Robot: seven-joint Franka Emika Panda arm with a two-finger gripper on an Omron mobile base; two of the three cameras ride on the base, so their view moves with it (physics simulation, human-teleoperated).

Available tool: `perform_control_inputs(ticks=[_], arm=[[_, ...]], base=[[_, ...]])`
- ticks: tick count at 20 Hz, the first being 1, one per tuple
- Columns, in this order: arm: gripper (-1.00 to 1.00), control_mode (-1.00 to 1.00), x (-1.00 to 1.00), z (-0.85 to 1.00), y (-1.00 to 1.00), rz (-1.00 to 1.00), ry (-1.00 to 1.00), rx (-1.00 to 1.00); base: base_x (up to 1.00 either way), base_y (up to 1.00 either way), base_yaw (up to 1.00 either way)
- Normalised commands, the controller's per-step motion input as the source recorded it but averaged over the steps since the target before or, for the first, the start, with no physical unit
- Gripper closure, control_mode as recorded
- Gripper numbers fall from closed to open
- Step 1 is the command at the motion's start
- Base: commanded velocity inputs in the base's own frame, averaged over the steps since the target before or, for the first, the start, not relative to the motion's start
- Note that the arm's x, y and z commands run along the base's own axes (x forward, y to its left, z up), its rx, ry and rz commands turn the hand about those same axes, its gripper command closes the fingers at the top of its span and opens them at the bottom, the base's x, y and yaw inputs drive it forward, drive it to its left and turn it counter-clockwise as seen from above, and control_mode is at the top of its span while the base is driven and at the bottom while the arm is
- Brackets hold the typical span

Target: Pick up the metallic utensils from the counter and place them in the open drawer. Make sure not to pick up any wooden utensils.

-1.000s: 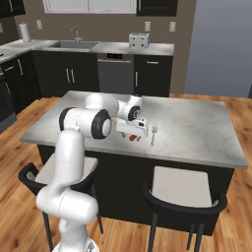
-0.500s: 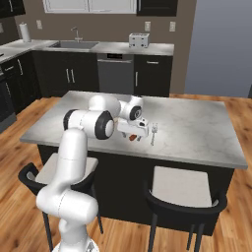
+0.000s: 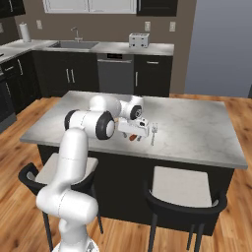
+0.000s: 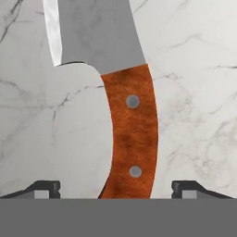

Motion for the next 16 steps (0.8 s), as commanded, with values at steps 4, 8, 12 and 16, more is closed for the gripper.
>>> perform_control_inputs(ticks=[4,8,12,16], arm=[[1.00,-1.00,0.00,-0.03,0.00,0.00,0.00,0.00],[1.00,-1.00,0.00,0.00,0.00,0.00,0.00,0.00],[1.00,-1.00,0.00,0.00,0.00,0.00,0.00,0.00],[1.00,-1.00,0.00,0.00,0.00,0.00,0.00,0.00]], base=[[0.00,0.00,0.00],[0.00,0.00,0.00],[0.00,0.00,0.00],[0.00,0.00,0.00]])
